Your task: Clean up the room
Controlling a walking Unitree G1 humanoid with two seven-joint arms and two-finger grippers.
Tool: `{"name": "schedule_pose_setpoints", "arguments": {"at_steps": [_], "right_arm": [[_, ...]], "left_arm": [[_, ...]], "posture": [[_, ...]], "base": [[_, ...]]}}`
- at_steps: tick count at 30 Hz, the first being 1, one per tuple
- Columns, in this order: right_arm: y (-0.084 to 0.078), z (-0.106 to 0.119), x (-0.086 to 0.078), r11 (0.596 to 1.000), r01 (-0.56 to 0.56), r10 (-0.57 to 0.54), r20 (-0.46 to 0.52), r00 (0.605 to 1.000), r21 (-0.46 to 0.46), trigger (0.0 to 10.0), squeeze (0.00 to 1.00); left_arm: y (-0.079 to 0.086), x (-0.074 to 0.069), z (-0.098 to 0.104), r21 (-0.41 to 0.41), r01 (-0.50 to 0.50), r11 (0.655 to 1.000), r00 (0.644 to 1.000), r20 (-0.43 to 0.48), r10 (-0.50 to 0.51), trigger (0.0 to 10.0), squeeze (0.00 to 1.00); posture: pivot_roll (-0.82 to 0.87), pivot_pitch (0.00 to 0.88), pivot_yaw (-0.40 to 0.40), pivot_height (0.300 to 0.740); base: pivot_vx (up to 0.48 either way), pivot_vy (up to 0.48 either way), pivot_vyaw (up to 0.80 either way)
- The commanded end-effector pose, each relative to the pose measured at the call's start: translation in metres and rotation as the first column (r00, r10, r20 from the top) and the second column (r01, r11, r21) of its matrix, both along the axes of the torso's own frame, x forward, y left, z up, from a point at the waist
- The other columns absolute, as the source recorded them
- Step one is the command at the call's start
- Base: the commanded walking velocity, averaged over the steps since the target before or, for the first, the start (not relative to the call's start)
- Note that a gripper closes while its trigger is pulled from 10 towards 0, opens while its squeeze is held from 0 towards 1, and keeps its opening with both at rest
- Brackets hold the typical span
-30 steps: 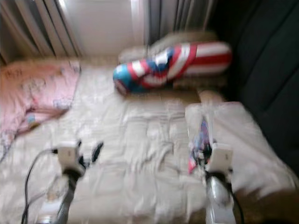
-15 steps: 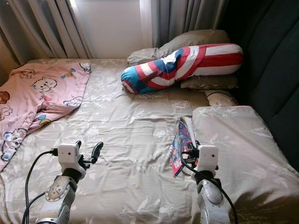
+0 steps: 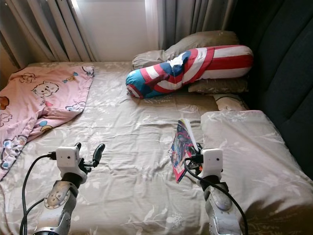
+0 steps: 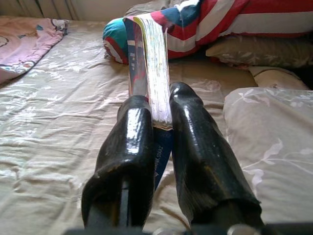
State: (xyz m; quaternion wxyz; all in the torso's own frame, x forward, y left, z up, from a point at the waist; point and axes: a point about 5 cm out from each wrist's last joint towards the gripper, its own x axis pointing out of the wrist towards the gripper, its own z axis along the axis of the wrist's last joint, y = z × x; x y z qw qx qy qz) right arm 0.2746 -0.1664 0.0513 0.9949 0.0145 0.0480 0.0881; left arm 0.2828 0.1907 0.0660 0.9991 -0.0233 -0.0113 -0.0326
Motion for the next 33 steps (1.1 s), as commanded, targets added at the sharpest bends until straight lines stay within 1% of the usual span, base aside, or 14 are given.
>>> {"name": "schedule_pose_setpoints", "arguments": {"at_steps": [1,4,7,9,14,18,24,28,29,30,31,33], "right_arm": [[0.002,0.012,0.007,1.0,-0.008,0.008,0.062,0.998,-0.01,10.0,0.0],[0.002,0.012,0.007,1.0,-0.004,0.005,0.064,0.998,-0.012,10.0,0.0],[0.002,0.01,0.007,0.999,-0.005,0.006,0.037,0.999,-0.031,10.0,0.0],[0.001,0.007,0.007,0.999,0.011,-0.011,0.016,1.0,-0.038,10.0,0.0],[-0.002,0.005,0.006,0.999,0.031,-0.031,0.02,0.999,-0.042,10.0,0.0],[-0.002,0.006,0.004,0.998,0.054,-0.053,0.033,0.998,-0.028,10.0,0.0],[0.001,0.004,0.003,0.998,0.051,-0.05,0.029,0.998,-0.027,10.0,0.0],[0.002,0.001,0.005,0.997,0.051,-0.051,-0.002,0.999,-0.055,10.0,0.0],[0.002,0.0,0.005,0.997,0.054,-0.055,-0.009,0.998,-0.057,10.0,0.0],[0.002,0.001,0.005,0.997,0.055,-0.055,-0.004,0.998,-0.054,10.0,0.0],[0.002,0.001,0.005,0.997,0.055,-0.055,-0.004,0.998,-0.054,10.0,0.0],[0.001,0.004,0.004,0.998,0.057,-0.056,0.027,0.998,-0.034,10.0,0.0]], "left_arm": [[0.001,-0.001,0.001,0.003,-0.003,1.0,1.0,-0.003,0.003,10.0,0.0],[0.0,-0.003,0.0,-0.001,-0.006,1.0,1.0,-0.005,0.006,10.0,0.0],[-0.002,-0.003,0.0,-0.003,-0.005,1.0,1.0,-0.007,0.005,10.0,0.0],[-0.003,-0.002,0.0,-0.007,-0.003,1.0,1.0,-0.007,0.003,10.0,0.0],[-0.004,-0.002,-0.001,-0.005,0.01,1.0,1.0,-0.011,-0.01,10.0,0.0],[-0.004,-0.002,-0.001,-0.004,0.014,1.0,1.0,-0.013,-0.014,10.0,0.0],[-0.005,-0.002,-0.001,-0.004,0.021,1.0,1.0,-0.015,-0.022,10.0,0.0],[-0.004,-0.002,-0.001,-0.002,0.02,1.0,1.0,-0.015,-0.02,10.0,0.0],[-0.004,-0.002,-0.001,-0.001,0.019,1.0,1.0,-0.016,-0.019,10.0,0.0],[-0.003,-0.002,-0.001,0.0,0.018,1.0,1.0,-0.016,-0.018,10.0,0.0],[-0.003,-0.002,-0.001,0.0,0.018,1.0,1.0,-0.016,-0.018,10.0,0.0],[-0.003,-0.002,-0.001,0.001,0.016,1.0,1.0,-0.017,-0.016,10.0,0.0]], "posture": [[-0.06,0.015,-0.005,0.74],[-0.06,0.013,-0.005,0.74],[-0.06,0.008,-0.003,0.74],[-0.06,0.004,-0.002,0.725],[-0.07,0.0,0.003,0.695],[-0.07,0.0,0.005,0.695],[-0.07,0.0,0.007,0.695],[-0.07,0.0,0.007,0.695],[-0.07,0.0,0.006,0.686],[-0.07,0.0,0.006,0.676],[-0.07,0.0,0.006,0.676],[-0.06,0.003,0.004,0.668]], "base": [[0.0,0.0,0.0],[0.0,0.0,0.0],[0.0,0.0,0.0],[0.0,0.0,0.0],[0.0,0.0,0.0],[0.0,0.0,0.0],[0.0,0.0,0.0],[0.0,0.0,0.0],[0.0,0.0,0.0],[0.0,0.0,0.0],[0.0,0.0,0.0],[0.0,0.0,0.0]]}}
